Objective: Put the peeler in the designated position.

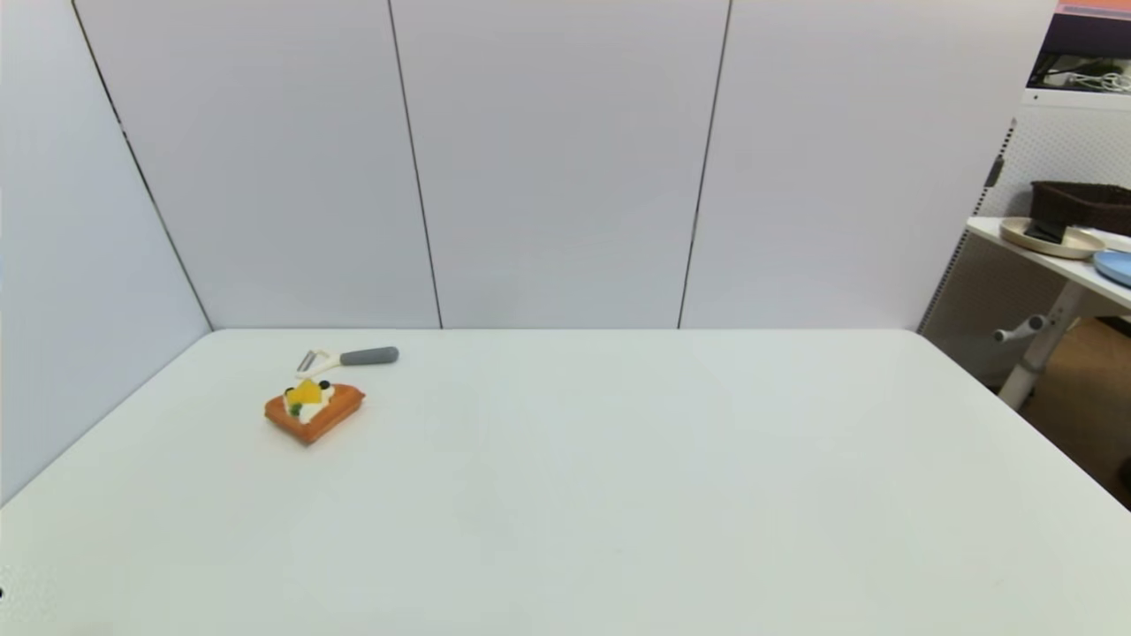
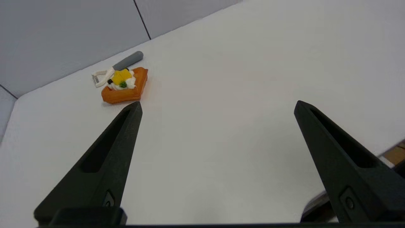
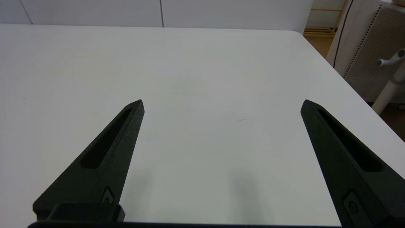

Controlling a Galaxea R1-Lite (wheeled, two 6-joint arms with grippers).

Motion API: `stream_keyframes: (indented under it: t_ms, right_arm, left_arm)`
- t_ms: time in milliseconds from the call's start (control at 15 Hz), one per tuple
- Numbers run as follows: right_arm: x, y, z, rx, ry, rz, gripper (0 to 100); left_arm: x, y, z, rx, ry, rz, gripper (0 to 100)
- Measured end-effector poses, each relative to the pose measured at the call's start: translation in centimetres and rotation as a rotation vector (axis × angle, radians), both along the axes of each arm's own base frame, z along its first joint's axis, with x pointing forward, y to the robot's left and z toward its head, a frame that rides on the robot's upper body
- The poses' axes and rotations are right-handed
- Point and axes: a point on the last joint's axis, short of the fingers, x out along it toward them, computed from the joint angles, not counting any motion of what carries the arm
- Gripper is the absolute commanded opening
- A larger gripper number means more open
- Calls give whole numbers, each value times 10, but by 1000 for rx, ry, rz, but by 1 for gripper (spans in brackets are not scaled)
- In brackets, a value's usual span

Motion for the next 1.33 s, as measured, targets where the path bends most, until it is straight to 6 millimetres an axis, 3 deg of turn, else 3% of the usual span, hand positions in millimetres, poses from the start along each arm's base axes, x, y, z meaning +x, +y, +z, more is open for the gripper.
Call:
stream_keyframes:
  t_ms: [133,467,800,1333]
  right_arm:
    - [0,0,0,0,0,0,100]
    - [0,0,0,0,0,0,100]
    - [0,0,0,-1,0,0,100]
    - [0,0,0,0,1,0,100]
  left_arm:
    - [-2,1,-6,-44,-87,65,100]
    - [-14,2,-50,-90,-110,176,100]
    - [-7,6,-85,-132,-120,376,100]
    - [-6,7,-92,-195,-80,412,100]
